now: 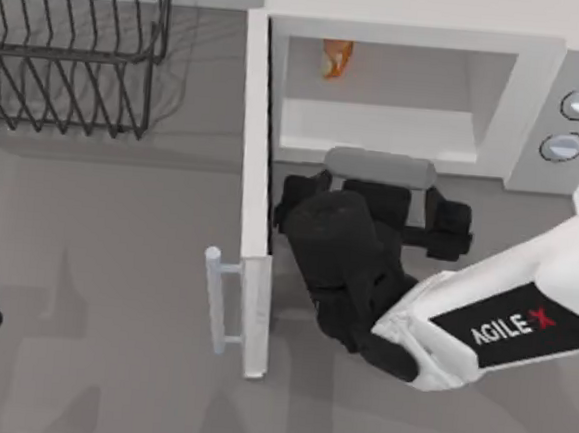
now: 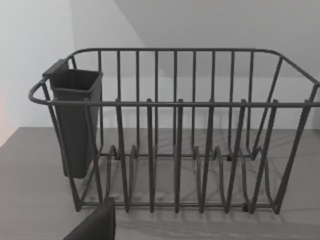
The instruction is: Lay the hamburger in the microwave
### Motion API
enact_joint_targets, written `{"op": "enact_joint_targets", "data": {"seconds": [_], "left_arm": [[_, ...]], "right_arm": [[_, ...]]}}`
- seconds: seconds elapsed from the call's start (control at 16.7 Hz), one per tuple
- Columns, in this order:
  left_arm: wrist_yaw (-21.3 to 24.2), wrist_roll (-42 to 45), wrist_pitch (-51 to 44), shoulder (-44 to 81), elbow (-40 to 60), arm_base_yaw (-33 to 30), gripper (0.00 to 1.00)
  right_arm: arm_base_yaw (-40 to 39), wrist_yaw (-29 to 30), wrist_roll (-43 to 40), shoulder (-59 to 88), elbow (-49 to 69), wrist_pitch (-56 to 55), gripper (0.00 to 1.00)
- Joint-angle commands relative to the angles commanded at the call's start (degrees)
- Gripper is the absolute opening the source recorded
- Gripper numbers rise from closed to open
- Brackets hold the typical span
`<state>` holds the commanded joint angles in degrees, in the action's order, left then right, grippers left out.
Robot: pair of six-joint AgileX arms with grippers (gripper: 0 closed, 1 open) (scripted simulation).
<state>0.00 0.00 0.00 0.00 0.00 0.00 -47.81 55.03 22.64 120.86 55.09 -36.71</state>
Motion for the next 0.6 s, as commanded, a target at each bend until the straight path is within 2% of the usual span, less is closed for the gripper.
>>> {"op": "enact_joint_targets", "data": {"seconds": [0.36,0.6], "left_arm": [[0.0,0.0,0.0,0.0,0.0,0.0,1.0],[0.0,0.0,0.0,0.0,0.0,0.0,1.0]], "right_arm": [[0.0,-0.2,0.0,-10.7,3.9,16.1,1.0],[0.0,-0.2,0.0,-14.0,5.1,19.6,1.0]]}}
